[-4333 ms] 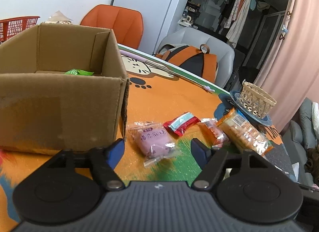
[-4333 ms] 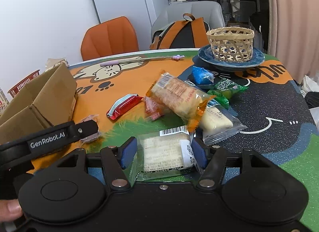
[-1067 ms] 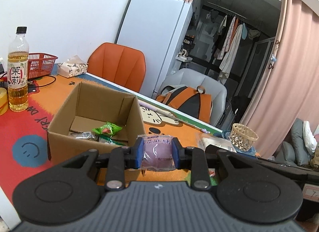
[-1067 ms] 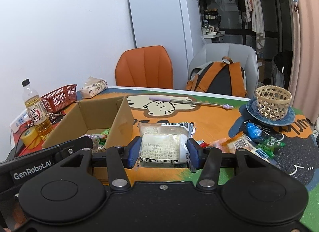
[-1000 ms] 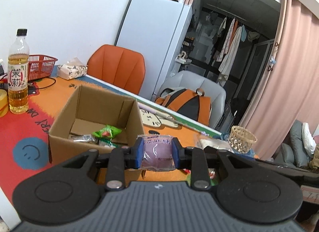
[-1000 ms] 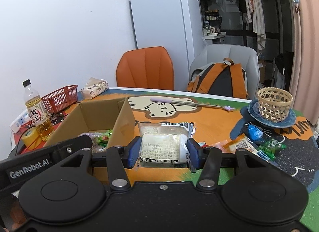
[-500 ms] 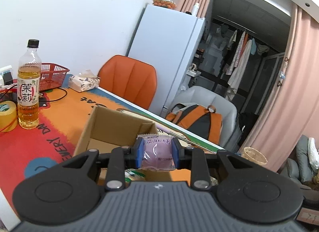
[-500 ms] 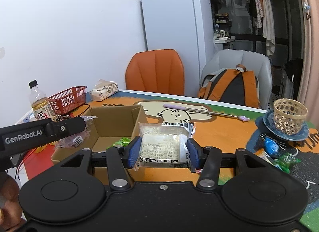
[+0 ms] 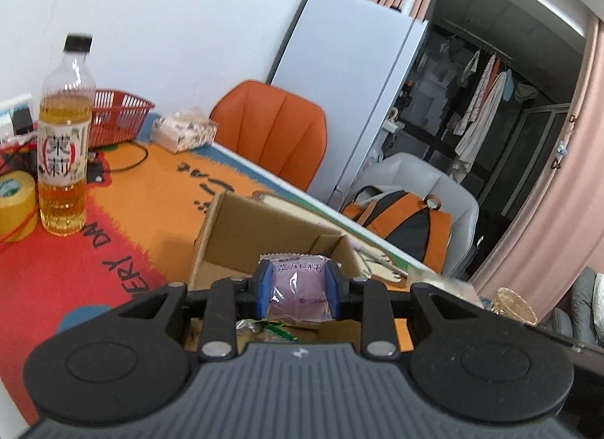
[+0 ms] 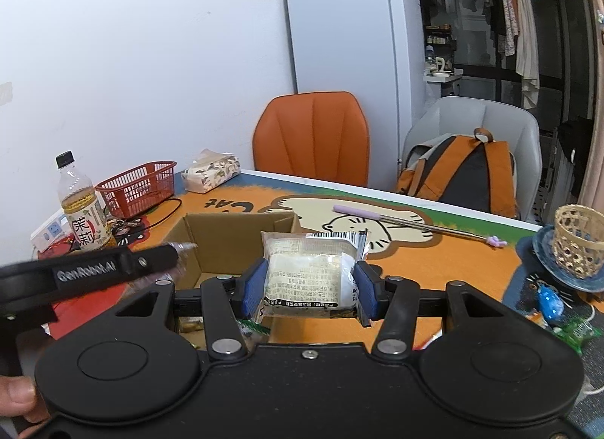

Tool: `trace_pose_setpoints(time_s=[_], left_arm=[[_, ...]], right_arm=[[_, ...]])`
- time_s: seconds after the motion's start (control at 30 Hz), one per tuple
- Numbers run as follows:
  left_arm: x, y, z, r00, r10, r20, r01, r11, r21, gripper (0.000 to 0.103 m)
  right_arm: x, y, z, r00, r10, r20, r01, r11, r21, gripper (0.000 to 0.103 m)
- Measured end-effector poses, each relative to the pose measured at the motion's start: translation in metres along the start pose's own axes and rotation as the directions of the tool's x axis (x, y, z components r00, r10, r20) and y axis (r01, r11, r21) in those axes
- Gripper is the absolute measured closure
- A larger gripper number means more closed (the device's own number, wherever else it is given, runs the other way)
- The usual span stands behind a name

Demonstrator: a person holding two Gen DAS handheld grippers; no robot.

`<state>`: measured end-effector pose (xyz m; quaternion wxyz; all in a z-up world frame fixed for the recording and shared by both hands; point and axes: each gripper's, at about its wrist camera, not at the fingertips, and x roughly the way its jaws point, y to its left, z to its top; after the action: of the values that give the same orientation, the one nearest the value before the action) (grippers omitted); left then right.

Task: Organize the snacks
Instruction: 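Carry both snacks over the box and open both grippers to drop them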

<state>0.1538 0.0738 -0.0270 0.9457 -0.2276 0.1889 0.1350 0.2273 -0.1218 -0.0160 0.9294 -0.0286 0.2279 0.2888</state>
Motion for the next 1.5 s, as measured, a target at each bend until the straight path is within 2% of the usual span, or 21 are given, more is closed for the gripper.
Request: trace_pose_setpoints(time_s=[0.3,0.4,0.53,0.8,1.07,1.17,1.2,1.37,1.5], left_arm=[[0.019,0.022,-0.006,0.997,0.025,-0.069,-0.027,0.999,-0.027,0.074],[0.022,0.031,-0.005,0.995,0.066,-0.073,-0.068,0.997,-0.027,0.074],[0.021,0.039,0.000,0.996,0.033,-0.087,-0.037,0.998,-0.045,0.072],[0.018,0.041,0.003,0.995,0.063,-0.076,-0.064,0.998,-0.012,0.071],[0.011,0.048,0.004,0.995,0.074,-0.065,-0.077,0.996,-0.038,0.069],[0.008,0.044,0.003,0.996,0.056,-0.068,-0.058,0.997,-0.041,0.057],[0.006,0.042,0.004,0.996,0.057,-0.067,-0.059,0.998,-0.035,0.050],[0.004,0.034,0.002,0.995,0.063,-0.073,-0.065,0.998,-0.024,0.036],[0.002,0.029,-0.001,0.995,0.066,-0.072,-0.068,0.997,-0.022,0.030]], right_arm=[[0.016,0.014,0.007,0.999,0.039,-0.008,-0.039,0.999,-0.015,0.053],[0.020,0.019,0.008,0.999,0.052,-0.014,-0.052,0.998,-0.019,0.053],[0.023,0.026,0.009,0.997,0.069,-0.016,-0.069,0.997,-0.023,0.053],[0.031,0.036,0.011,0.995,0.100,-0.023,-0.101,0.995,-0.017,0.052],[0.036,0.042,0.011,0.988,0.148,-0.034,-0.148,0.989,0.000,0.048],[0.033,0.041,0.011,0.989,0.143,-0.028,-0.143,0.990,0.005,0.048],[0.032,0.040,0.011,0.990,0.139,-0.027,-0.139,0.990,0.009,0.047],[0.021,0.030,0.008,0.993,0.118,-0.021,-0.117,0.993,0.025,0.042],[0.013,0.020,0.004,0.995,0.100,-0.024,-0.099,0.994,0.038,0.038]])
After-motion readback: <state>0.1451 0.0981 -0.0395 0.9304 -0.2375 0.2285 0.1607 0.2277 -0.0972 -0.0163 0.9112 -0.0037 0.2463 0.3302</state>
